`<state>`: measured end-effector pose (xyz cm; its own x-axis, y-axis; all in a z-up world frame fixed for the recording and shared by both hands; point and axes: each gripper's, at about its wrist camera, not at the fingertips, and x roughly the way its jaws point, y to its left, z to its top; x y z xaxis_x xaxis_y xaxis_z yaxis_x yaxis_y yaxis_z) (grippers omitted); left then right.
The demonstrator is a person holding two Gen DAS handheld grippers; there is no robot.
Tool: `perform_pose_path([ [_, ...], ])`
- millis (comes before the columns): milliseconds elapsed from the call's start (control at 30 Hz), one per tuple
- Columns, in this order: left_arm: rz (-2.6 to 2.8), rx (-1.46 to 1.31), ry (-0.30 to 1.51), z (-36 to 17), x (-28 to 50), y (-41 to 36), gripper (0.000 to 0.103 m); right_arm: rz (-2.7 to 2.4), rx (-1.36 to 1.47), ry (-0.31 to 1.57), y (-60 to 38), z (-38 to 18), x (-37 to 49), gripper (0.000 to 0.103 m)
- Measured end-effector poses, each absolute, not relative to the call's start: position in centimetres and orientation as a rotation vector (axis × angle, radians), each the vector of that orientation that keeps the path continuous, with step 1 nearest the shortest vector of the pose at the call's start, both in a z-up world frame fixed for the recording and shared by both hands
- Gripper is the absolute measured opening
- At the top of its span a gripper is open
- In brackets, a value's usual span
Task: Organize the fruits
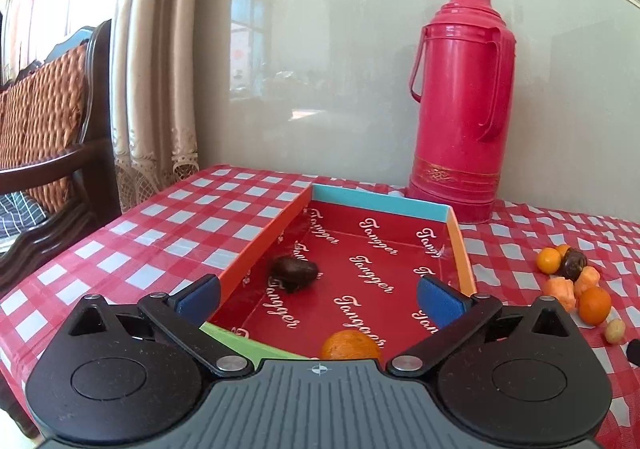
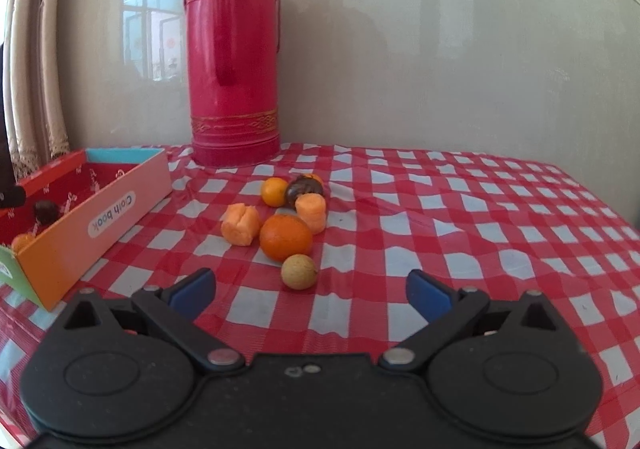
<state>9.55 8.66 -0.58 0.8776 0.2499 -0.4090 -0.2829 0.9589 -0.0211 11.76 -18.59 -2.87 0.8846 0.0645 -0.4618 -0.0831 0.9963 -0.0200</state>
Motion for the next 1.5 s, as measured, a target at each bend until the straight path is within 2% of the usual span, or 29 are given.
perform_pose_path([
  [100,0.291,-0.096,0.411,-0.6,9.3,9.4,0.103,0.085,-0.081,0.479,-17.7,-3.1,12.5,0.087],
  [200,0.305,-0.111,0.401,-0.6,9.0,10.2,0.103,0.077,-0.09,0.509,-17.5,-3.5,13.5,0.073],
  [500,0.345,-0.126,0.417,-1.2,8.4,12.9,0.103,0.073,-0.064,0.554,-17.3,-3.9,15.5,0.062],
  [633,0.358,-0.134,0.414,-1.3,8.2,13.8,0.103,0.071,-0.06,0.585,-17.0,-4.2,16.5,0.047],
  [700,0.363,-0.141,0.414,-1.3,8.0,14.2,0.103,0.062,-0.069,0.6,-16.9,-4.4,16.8,0.043],
  [800,0.367,-0.14,0.418,-1.4,8.0,14.7,0.103,0.051,-0.074,0.613,-16.7,-4.7,17.0,0.028],
  [833,0.368,-0.142,0.417,-1.4,7.9,14.9,0.103,0.042,-0.078,0.613,-16.7,-4.7,17.1,0.017],
  [1500,0.441,-0.148,0.427,-1.6,5.5,19.8,0.103,0.21,-0.031,0.433,-10.5,-1.8,15.5,0.018],
])
